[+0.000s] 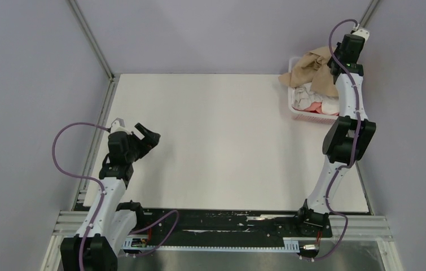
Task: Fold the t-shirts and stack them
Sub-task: Grab crumpled tshirt from bin with the right arm, then move the tshirt to the center of the board
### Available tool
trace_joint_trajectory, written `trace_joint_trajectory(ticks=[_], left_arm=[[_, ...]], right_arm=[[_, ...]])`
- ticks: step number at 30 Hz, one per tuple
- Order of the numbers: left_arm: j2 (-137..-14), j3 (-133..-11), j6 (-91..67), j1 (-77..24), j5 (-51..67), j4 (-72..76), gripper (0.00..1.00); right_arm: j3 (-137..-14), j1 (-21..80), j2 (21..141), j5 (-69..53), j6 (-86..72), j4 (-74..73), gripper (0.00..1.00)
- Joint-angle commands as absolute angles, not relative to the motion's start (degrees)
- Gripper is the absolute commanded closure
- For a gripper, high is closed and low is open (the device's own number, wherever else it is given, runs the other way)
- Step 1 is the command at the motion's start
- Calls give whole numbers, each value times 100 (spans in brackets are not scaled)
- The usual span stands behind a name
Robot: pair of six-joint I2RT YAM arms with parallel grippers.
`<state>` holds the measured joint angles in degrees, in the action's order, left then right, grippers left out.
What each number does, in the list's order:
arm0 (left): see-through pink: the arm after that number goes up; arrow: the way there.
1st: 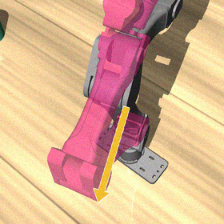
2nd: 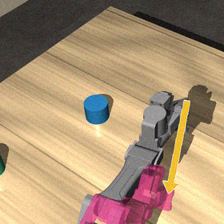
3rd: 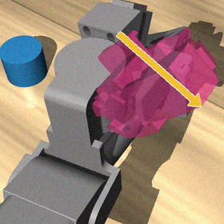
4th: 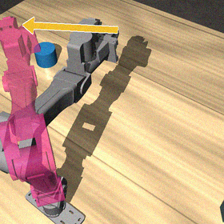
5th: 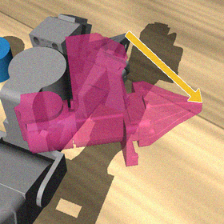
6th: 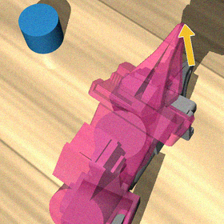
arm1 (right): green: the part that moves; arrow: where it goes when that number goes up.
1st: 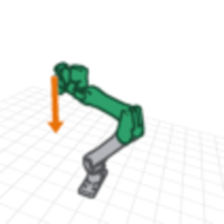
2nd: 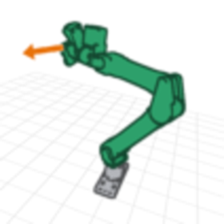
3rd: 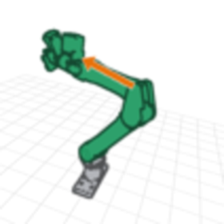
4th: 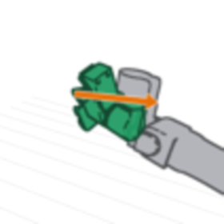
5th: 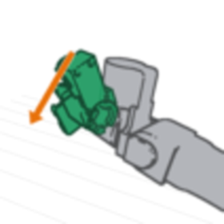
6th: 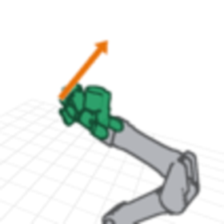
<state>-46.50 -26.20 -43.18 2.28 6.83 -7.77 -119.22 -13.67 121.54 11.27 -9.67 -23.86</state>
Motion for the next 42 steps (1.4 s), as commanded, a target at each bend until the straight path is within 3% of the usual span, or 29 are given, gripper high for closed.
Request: trace_joint_trajectory(ticks=[1,5,9,17,22,30,35,39,40,41,42], left_arm=[[-4713,-2873,-4284,271,792,-696,0],[-4608,-2881,-4318,268,959,-729,0],[-4404,-2821,-4383,271,971,-807,0],[-3671,-2938,-4377,270,827,-1520,0],[-2911,-3067,-4430,270,561,-2296,0],[-1962,-3549,-4574,271,-218,-3792,0],[-1717,-3610,-4649,266,-544,-4307,0],[-1833,-3307,-4598,270,-143,-4172,0],[-1883,-3249,-4593,267,230,-4090,0],[-2015,-3110,-4578,267,436,-3877,0],[-2084,-3027,-4570,269,885,-3749,0]], right_arm=[[-12519,-1309,11200,1104,-456,-1999,100],[-12556,-1226,10543,677,-362,-1981,100],[-12276,-1008,9805,-1055,-664,-1854,100],[-12061,1411,8870,-1446,214,-1788,100],[-11730,2377,8714,-2014,406,-1786,100],[-9557,2897,8161,-2001,859,-1665,100],[-7570,2913,7939,-1905,721,-1308,98],[-6032,2911,8188,-491,-103,-1194,80],[-5746,2907,8279,-103,-331,-1197,69],[-5629,2901,8359,416,-569,-1225,49],[-5588,2903,8393,706,-750,-1297,35]])
